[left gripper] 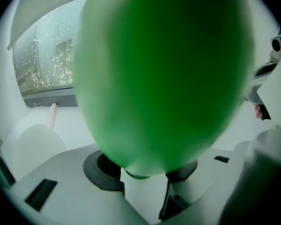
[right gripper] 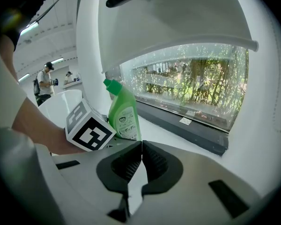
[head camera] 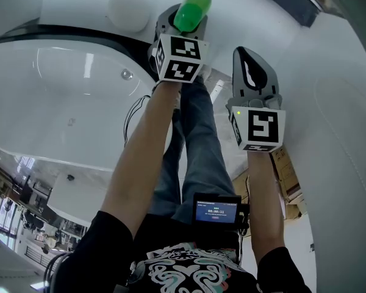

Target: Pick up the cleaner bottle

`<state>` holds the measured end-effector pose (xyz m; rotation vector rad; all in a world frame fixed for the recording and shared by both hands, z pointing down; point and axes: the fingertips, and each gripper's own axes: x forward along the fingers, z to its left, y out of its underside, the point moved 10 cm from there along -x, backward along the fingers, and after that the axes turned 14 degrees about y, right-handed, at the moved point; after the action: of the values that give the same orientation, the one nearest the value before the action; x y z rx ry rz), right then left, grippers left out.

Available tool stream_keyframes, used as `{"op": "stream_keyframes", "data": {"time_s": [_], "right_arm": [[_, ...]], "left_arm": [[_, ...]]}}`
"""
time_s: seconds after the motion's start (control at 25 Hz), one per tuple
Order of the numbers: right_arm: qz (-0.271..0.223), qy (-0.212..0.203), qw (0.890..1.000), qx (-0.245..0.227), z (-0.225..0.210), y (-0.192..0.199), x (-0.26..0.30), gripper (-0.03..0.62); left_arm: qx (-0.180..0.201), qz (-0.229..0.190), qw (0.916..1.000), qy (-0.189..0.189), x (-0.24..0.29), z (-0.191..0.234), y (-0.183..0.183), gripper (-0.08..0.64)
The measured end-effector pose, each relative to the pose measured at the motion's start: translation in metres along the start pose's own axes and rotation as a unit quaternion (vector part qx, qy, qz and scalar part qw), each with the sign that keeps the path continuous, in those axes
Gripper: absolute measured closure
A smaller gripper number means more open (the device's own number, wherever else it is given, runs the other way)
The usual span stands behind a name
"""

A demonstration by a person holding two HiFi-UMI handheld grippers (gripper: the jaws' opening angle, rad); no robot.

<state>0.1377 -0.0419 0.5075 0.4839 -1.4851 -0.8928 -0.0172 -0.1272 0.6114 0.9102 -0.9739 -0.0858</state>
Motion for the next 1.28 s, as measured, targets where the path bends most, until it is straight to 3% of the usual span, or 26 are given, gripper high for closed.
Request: {"op": "stream_keyframes", "data": {"time_s": [0.44,0.92,1.28], "right_arm": [[0.001,0.003,1.0,-0.002,-0.005,0.003,0.0,0.565],[-0.003,0.001,1.0,-0.004,0.0,0.002,-0.001,0.565],[-0.002,0.002,1.0,-0.002,-0.006,0.005,-0.002,0.565]], "left_arm": [[0.019,0.004,0.9997,-0.013,-0.007,-0.003,0.003,0.35],[0.054,-0.035,0.9979,-0.003,-0.015,-0.006,-0.018,0.359],[0.105,0.01,0.9944,0.005,-0.007,-0.015,-0.023,0.356]]}}
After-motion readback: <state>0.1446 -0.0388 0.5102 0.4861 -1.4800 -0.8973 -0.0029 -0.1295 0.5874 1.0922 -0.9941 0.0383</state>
